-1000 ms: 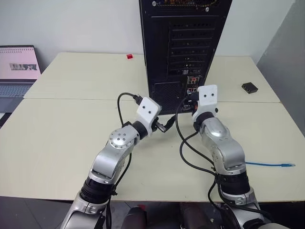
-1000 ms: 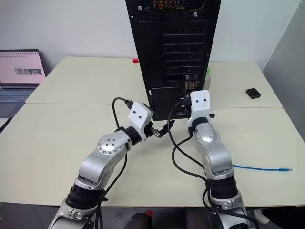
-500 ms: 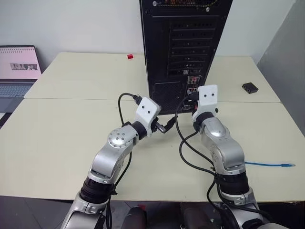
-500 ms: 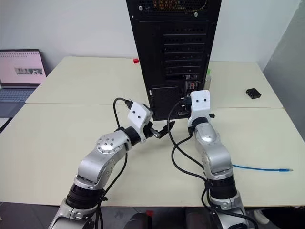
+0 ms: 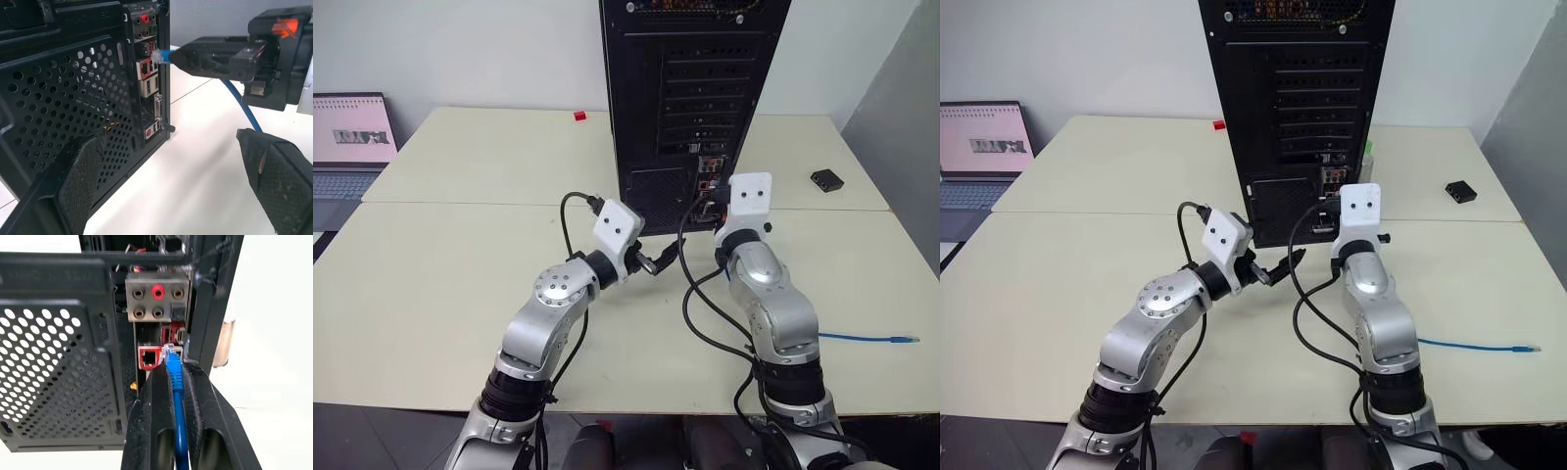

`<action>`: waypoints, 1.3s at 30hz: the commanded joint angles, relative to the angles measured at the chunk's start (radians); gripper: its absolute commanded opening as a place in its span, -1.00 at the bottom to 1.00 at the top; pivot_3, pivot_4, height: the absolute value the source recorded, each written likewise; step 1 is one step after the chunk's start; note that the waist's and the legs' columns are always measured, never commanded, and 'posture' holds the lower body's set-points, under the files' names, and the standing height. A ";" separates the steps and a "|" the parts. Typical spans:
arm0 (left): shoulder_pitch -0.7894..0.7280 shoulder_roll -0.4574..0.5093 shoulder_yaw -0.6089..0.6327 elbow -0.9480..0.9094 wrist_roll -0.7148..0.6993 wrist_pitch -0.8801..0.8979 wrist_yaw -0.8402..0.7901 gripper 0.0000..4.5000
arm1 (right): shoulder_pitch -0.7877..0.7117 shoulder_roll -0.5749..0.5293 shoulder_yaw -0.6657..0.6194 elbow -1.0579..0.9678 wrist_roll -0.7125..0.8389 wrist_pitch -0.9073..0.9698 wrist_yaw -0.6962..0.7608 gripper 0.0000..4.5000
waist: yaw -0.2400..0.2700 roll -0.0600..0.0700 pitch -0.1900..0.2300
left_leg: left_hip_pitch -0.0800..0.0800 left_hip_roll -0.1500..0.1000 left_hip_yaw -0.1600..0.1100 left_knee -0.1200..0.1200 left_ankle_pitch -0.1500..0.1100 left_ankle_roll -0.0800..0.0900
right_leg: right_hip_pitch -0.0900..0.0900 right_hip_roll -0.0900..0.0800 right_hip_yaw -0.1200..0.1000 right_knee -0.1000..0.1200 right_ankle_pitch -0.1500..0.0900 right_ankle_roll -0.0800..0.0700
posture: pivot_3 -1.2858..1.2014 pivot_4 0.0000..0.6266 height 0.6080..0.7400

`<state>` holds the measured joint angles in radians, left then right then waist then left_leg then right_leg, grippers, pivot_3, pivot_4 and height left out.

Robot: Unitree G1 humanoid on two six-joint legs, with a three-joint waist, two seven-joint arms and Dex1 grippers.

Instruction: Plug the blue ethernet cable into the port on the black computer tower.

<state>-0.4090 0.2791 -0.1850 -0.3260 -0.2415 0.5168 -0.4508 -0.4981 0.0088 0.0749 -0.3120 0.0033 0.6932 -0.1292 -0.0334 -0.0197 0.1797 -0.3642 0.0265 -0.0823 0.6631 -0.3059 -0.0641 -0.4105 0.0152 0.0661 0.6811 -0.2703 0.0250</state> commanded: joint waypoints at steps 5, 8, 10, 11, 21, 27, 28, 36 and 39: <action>0.005 0.000 0.018 -0.040 -0.004 -0.044 -0.012 0.99 | -0.009 0.012 0.012 -0.007 -0.008 -0.027 0.024 -1.00 | 0.000 0.000 0.000 | 0.000 0.000 0.000 0.000 0.000 0.000 | 0.000 0.000 0.000 0.000 0.000 0.000 | 0.03 -0.52 1.00; 0.006 0.001 0.016 -0.039 -0.001 -0.047 -0.012 0.99 | -0.012 0.014 0.015 0.008 -0.010 -0.036 0.029 -1.00 | 0.000 0.000 0.000 | 0.000 0.000 0.000 0.000 0.000 0.000 | 0.000 0.000 0.000 0.000 0.000 0.000 | 0.03 -0.52 1.00; 0.006 0.002 0.016 -0.038 0.001 -0.047 -0.014 0.99 | -0.015 0.014 0.017 0.017 -0.013 -0.043 0.030 -1.00 | 0.000 0.000 0.000 | 0.000 0.000 0.000 0.000 0.000 0.000 | 0.000 0.000 0.000 0.000 0.000 0.000 | 0.03 -0.52 1.00; 0.006 0.003 0.017 -0.037 0.003 -0.048 -0.015 0.99 | -0.016 0.013 0.017 0.022 -0.015 -0.046 0.030 -1.00 | 0.000 0.000 0.000 | 0.000 0.000 0.000 0.000 0.000 0.000 | 0.000 0.000 0.000 0.000 0.000 0.000 | 0.03 -0.52 1.00; 0.004 0.006 0.017 -0.032 0.011 -0.053 -0.022 0.99 | -0.029 0.021 0.004 0.040 -0.023 -0.071 0.034 -1.00 | 0.000 0.000 0.000 | 0.000 0.000 0.000 0.000 0.000 0.000 | 0.000 0.000 0.000 0.000 0.000 0.000 | 0.03 -0.52 1.00; 0.004 0.007 0.017 -0.029 0.014 -0.056 -0.025 0.99 | -0.039 0.023 -0.004 0.038 -0.022 -0.073 0.036 -1.00 | 0.000 0.000 0.000 | 0.000 0.000 0.000 0.000 0.000 0.000 | 0.000 0.000 0.000 0.000 0.000 0.000 | 0.03 -0.52 1.00; 0.004 0.007 0.017 -0.028 0.014 -0.057 -0.025 0.99 | -0.041 0.023 -0.005 0.039 -0.022 -0.074 0.037 -1.00 | 0.000 0.000 0.000 | 0.000 0.000 0.000 0.000 0.000 0.000 | 0.000 0.000 0.000 0.000 0.000 0.000 | 0.03 -0.52 1.00; 0.005 0.007 0.015 -0.027 0.018 -0.059 -0.027 0.99 | -0.049 0.031 -0.012 0.061 -0.019 -0.071 0.036 -1.00 | 0.000 0.000 0.000 | 0.000 0.000 0.000 0.000 0.000 0.000 | 0.000 0.000 0.000 0.000 0.000 0.000 | 0.03 -0.52 1.00; 0.005 0.006 0.015 -0.027 0.019 -0.060 -0.027 0.99 | -0.057 0.042 -0.019 0.075 -0.017 -0.070 0.031 -1.00 | -0.001 0.000 0.000 | 0.000 0.000 0.000 0.000 0.000 0.000 | 0.000 0.000 0.000 0.000 0.000 0.000 | 0.03 -0.52 1.00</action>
<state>-0.3986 0.2858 -0.1806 -0.3252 -0.2242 0.4808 -0.4723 -0.5235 0.0410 0.0662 -0.2291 -0.0165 0.6447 -0.0914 -0.0340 -0.0195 0.1798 -0.3642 0.0266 -0.0821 0.6627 -0.3059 -0.0640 -0.4107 0.0153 0.0663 0.6808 -0.2704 0.0250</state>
